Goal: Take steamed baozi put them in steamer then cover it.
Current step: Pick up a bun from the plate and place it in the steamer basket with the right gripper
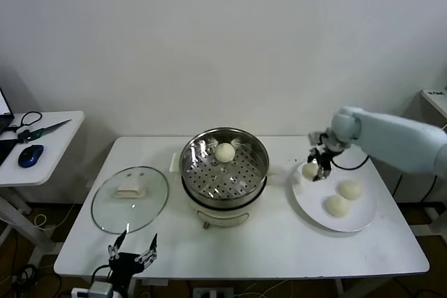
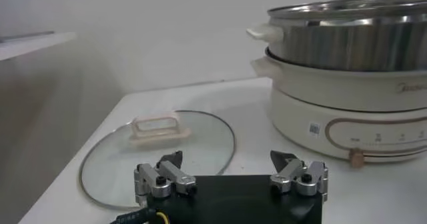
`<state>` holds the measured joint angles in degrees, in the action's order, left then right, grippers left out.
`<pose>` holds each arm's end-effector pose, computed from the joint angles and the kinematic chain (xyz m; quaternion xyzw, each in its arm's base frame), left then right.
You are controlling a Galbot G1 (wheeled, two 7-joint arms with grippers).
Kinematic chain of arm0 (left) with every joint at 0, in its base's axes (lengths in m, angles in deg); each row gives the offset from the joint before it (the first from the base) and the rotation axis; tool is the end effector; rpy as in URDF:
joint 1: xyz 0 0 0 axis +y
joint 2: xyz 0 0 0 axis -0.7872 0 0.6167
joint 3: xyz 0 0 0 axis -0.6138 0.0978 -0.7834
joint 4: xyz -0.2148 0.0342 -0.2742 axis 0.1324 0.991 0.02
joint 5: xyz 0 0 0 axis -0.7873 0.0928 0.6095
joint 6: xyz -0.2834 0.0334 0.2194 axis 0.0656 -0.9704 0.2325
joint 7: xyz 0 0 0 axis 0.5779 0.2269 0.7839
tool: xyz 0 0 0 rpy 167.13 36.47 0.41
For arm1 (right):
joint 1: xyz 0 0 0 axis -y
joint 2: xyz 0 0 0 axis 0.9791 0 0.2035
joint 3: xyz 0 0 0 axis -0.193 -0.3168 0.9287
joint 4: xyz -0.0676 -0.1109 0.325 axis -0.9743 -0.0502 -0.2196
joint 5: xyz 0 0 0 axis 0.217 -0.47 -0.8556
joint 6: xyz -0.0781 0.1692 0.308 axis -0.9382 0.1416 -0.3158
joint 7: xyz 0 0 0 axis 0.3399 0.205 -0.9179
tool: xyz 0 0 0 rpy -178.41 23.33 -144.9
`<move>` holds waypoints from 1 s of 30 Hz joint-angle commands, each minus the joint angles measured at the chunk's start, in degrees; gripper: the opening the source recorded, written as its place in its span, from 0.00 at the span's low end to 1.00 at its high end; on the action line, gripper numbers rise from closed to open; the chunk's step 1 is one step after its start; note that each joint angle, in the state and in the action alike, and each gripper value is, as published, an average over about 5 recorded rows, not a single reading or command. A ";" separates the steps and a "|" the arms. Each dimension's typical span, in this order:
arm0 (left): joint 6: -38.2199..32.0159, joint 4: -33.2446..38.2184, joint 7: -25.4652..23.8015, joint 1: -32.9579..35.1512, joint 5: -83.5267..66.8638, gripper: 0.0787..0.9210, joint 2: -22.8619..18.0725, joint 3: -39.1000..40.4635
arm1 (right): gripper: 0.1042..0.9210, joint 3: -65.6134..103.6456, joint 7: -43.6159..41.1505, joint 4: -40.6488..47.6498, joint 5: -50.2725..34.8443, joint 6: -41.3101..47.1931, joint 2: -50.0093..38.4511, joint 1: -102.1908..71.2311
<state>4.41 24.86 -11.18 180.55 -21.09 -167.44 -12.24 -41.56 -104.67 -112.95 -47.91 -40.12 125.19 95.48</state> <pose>0.1319 0.0643 -0.3578 -0.0242 -0.9812 -0.0498 0.1850 0.5871 -0.0850 -0.0331 0.5024 -0.5512 0.5539 0.3701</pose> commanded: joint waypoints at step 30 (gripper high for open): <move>1.10 5.02 -0.38 -0.52 -0.16 0.88 0.15 -0.75 | 0.71 4.19 24.26 -4.07 -20.71 21.18 28.42 -8.20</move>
<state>5.52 29.36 -11.52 180.07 -21.21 -167.34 -13.06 -38.76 -84.94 -122.11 -68.80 -22.00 149.77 94.15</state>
